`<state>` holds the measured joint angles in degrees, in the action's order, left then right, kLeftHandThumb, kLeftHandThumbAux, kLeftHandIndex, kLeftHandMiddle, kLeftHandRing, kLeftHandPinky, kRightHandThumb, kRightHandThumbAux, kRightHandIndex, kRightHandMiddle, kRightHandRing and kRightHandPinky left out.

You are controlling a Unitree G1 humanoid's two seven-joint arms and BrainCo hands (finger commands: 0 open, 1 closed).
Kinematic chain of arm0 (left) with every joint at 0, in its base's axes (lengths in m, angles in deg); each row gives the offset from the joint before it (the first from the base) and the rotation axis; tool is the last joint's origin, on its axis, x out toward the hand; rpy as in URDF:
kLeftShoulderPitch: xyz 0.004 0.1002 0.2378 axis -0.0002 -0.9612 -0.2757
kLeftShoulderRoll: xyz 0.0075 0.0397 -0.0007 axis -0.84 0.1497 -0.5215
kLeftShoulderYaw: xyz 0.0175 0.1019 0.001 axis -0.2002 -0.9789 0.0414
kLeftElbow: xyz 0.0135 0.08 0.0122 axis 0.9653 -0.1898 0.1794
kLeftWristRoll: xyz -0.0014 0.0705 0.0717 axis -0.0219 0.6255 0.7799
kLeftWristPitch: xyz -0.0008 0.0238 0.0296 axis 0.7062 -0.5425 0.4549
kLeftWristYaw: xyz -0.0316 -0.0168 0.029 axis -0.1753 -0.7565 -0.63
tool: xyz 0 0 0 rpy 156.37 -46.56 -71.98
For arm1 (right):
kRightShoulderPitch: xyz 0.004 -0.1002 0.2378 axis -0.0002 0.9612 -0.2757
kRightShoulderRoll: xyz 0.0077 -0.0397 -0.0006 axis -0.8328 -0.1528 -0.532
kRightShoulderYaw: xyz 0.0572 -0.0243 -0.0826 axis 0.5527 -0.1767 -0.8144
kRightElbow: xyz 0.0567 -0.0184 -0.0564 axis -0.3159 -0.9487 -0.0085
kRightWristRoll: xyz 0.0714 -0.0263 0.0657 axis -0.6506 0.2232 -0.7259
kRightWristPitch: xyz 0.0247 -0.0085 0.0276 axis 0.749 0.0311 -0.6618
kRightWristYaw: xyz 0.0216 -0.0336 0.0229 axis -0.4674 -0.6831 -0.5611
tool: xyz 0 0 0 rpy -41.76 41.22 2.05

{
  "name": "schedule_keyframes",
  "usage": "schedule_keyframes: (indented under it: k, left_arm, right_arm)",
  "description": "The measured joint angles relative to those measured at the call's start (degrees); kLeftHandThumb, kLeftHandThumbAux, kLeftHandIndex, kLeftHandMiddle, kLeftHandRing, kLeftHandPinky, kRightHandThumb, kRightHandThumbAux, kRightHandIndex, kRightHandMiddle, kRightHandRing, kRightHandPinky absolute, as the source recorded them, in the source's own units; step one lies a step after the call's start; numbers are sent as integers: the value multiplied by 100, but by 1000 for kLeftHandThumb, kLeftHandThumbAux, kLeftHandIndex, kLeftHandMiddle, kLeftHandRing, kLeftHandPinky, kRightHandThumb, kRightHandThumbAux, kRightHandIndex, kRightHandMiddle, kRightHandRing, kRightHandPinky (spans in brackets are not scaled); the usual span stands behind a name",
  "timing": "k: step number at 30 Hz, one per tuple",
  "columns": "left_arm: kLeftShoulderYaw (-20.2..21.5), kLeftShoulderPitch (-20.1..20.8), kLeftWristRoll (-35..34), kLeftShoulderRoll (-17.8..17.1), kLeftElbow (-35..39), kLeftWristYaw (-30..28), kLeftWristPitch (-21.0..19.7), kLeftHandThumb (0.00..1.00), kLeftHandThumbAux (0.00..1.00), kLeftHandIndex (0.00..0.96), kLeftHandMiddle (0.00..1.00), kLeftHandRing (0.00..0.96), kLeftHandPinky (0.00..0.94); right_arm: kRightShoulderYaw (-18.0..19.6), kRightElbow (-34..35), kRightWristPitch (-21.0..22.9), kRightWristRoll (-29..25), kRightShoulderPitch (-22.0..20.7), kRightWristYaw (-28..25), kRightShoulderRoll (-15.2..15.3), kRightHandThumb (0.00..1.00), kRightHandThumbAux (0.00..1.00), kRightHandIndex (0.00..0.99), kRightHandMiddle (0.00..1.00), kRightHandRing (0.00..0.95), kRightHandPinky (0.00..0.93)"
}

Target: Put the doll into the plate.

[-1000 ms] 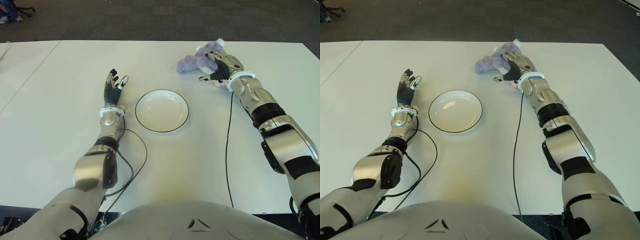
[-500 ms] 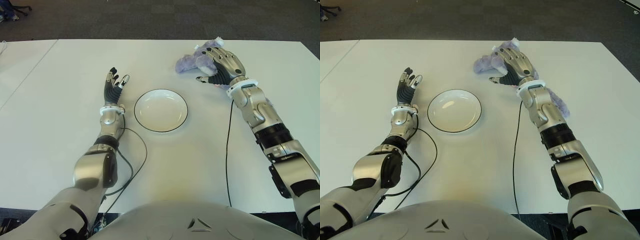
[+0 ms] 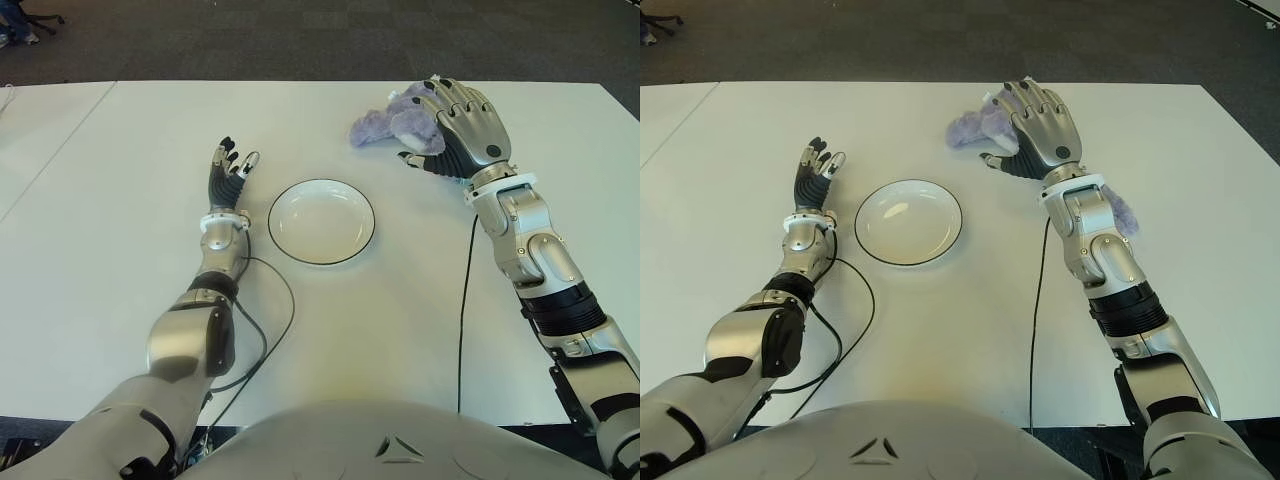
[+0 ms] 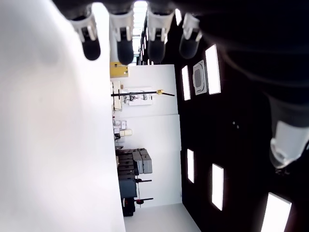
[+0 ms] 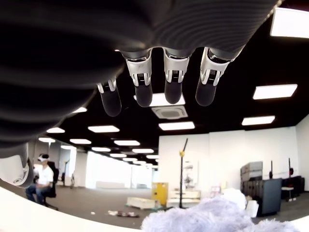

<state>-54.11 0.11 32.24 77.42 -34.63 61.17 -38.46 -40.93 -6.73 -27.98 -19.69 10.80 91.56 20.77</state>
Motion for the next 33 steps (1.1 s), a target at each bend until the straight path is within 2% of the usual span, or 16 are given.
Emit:
schedule_keyframes:
  k: [6, 10, 16, 27, 33]
  left_arm:
    - [-5, 0, 0, 1, 0, 0, 0, 0, 512, 23, 83, 83, 77]
    - [-5, -1, 0, 1, -1, 2, -2, 0, 503, 26, 91, 89, 87]
    - [-7, 15, 0, 1, 7, 2, 2, 0, 511, 21, 93, 93, 79]
    - [-6, 9, -1, 4, -2, 2, -2, 0, 520, 19, 88, 88, 80]
    - [-9, 8, 5, 3, -2, 2, -3, 0, 516, 18, 84, 85, 78]
  right_arm:
    - [39, -114, -23, -47, -17, 22, -8, 315, 435, 135, 0, 0, 2]
    - [65, -650, -197, -154, -161, 109, -5, 318, 444, 140, 0, 0, 0]
    - [47, -2005, -475, -257, -650, 377, -11, 301, 456, 124, 0, 0, 0]
    - [-130, -4599, -758, -268, -1842, 994, -104, 258, 465, 86, 0, 0, 0]
    - [-250, -5726, -848, -322, -2360, 1292, -187, 243, 472, 67, 0, 0, 0]
